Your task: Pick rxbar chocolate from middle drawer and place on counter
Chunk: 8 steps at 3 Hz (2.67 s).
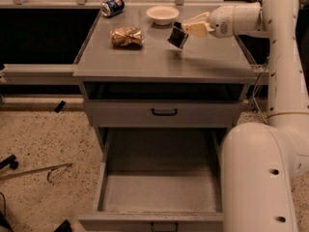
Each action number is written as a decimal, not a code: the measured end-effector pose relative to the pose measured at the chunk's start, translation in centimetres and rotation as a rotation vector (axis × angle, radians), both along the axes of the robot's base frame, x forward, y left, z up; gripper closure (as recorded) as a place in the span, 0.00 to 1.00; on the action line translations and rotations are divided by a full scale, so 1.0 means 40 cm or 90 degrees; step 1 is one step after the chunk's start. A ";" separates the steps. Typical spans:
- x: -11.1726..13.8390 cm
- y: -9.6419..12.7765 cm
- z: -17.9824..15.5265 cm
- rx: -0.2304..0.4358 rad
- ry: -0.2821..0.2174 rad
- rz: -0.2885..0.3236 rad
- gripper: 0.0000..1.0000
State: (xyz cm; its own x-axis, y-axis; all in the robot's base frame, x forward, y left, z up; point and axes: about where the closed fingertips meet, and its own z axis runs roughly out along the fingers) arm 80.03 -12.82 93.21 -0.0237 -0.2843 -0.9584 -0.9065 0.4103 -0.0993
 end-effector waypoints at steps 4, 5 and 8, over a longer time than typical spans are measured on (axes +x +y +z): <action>-0.085 -0.279 0.123 -0.139 -0.221 -0.219 1.00; -0.169 -0.345 0.158 -0.143 -0.269 -0.292 1.00; -0.169 -0.330 0.079 -0.135 -0.288 -0.299 1.00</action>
Offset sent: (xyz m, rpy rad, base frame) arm -0.0357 -0.0156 -0.0917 -0.1680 -0.0371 -0.1968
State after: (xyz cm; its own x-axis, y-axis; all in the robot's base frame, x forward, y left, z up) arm 73.28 -26.01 96.35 0.1996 -0.5243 -0.8278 -0.4871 0.6800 -0.5481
